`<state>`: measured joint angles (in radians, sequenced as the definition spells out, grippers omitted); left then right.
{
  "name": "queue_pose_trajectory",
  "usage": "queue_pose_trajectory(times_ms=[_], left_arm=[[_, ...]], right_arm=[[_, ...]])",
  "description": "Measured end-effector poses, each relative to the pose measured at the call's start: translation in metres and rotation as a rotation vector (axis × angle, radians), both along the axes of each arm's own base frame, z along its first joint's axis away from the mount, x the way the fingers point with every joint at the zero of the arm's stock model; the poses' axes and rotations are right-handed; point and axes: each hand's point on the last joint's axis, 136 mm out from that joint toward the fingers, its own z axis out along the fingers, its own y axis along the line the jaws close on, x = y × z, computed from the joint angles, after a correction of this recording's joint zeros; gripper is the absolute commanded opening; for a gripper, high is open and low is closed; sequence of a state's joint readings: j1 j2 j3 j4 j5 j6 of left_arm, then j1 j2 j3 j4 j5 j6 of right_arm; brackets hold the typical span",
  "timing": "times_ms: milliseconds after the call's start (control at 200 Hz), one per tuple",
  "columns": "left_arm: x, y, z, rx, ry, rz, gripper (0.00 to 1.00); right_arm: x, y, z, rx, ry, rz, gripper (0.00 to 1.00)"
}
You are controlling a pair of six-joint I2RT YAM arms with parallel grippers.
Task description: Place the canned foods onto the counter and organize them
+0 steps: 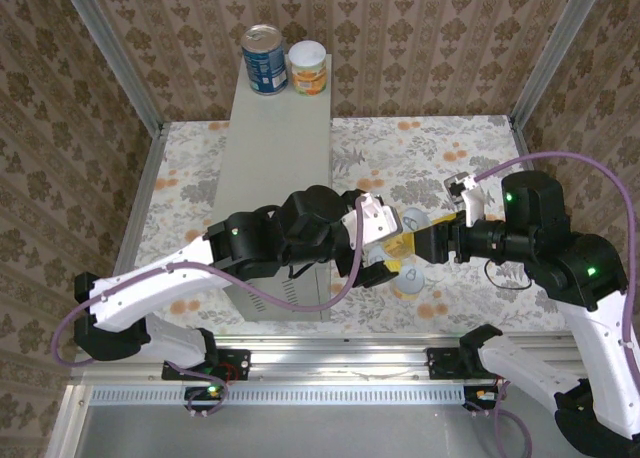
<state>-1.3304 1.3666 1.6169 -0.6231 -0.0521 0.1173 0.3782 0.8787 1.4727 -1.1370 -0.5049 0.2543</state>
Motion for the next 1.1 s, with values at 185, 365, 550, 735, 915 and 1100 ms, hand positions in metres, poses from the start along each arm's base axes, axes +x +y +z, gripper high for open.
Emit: queue_pose_trajectory(times_ms=[185,365,550,735,915,1100], left_arm=[[0.002,-0.011,-0.009,0.013,0.000,0.000,0.96],[0.002,-0.016,-0.012,0.019,-0.005,-0.005,0.94],[0.001,-0.017,-0.011,0.017,-0.010,-0.016,0.81],[0.000,-0.017,-0.010,0.014,-0.014,-0.028,0.69],[-0.002,-0.018,-0.009,-0.013,-0.017,-0.038,0.65],[-0.006,-0.017,-0.011,-0.053,-0.010,-0.051,0.62]], right_arm=[[-0.006,0.003,0.007,0.032,0.003,0.020,0.55],[-0.010,0.005,0.012,0.060,0.007,0.032,0.56],[-0.012,0.009,0.017,0.085,0.006,0.047,0.56],[-0.012,0.009,0.020,0.099,0.000,0.041,0.60],[-0.013,0.008,0.021,0.117,-0.017,0.036,0.64],[-0.014,0.010,0.017,0.154,-0.012,0.033,0.76]])
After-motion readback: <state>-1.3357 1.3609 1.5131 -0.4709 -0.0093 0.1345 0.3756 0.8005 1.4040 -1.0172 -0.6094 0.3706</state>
